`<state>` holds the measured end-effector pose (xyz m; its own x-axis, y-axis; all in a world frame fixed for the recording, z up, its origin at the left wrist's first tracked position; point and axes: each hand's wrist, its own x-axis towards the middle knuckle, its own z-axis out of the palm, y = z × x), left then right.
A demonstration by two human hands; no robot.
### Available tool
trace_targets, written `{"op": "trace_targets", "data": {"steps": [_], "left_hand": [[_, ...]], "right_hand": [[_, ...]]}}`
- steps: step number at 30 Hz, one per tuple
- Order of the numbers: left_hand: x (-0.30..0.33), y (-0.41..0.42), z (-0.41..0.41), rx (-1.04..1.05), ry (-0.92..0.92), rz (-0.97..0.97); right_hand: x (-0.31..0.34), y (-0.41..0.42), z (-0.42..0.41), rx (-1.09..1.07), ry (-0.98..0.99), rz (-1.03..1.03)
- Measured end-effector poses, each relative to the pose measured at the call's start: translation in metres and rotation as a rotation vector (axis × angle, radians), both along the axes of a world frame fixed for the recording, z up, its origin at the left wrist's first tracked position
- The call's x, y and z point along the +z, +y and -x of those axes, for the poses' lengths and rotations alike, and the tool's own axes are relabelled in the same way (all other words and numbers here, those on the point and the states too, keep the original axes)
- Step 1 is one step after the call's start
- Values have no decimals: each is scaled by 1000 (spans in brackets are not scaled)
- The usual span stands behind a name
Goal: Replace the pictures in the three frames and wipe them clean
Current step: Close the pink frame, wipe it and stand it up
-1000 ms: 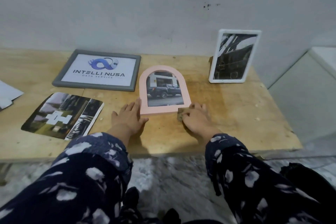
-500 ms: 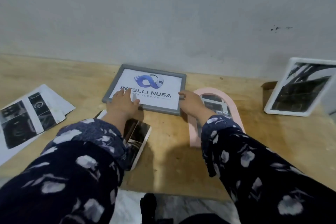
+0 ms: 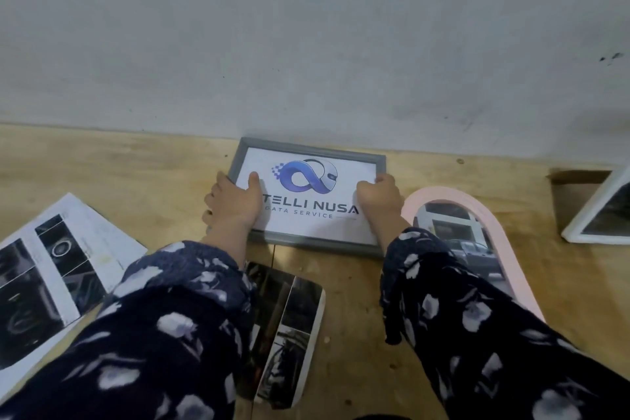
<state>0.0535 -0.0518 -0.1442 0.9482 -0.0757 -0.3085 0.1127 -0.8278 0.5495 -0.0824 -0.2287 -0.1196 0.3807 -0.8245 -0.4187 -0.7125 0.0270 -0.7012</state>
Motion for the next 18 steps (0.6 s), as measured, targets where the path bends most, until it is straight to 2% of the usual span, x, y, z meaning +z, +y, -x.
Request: {"op": "trace_targets", "data": {"steps": [3, 6, 9, 13, 18], "left_hand": [[5, -5, 11, 113, -63, 38], [13, -10, 14, 176, -124, 87], [31, -20, 10, 159, -190, 167], [50, -33, -2, 136, -252, 374], [63, -45, -19, 70, -202, 615]], "right_hand": [[2, 3, -1, -203, -170, -63], [14, 2, -1, -308, -309, -51], [38, -4, -2, -332, -424, 48], [68, -18, -8, -328, -531, 166], [83, -38, -18, -314, -572, 179]]}}
